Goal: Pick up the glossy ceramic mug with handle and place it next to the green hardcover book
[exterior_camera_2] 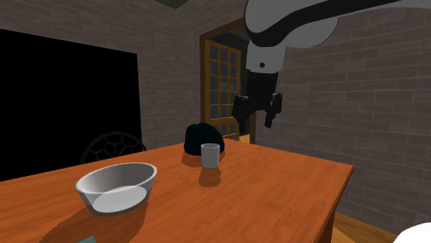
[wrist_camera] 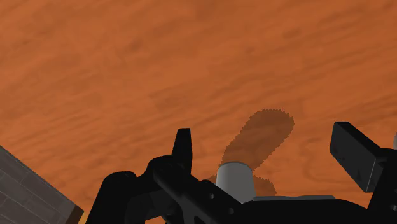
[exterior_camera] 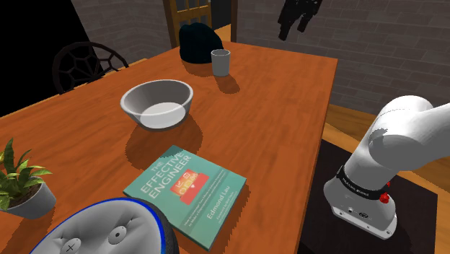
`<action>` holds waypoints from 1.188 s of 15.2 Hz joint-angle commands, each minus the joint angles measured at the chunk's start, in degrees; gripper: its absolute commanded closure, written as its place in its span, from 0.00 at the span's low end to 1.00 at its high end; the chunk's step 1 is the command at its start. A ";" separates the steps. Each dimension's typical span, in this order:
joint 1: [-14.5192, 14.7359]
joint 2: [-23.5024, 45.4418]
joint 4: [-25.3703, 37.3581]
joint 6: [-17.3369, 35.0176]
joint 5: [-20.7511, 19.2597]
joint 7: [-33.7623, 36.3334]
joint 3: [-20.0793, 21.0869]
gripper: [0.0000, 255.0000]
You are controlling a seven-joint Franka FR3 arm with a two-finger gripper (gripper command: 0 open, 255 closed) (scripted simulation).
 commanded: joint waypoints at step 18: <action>-0.48 38.11 21.01 13.77 -0.33 1.08 -0.07 0.00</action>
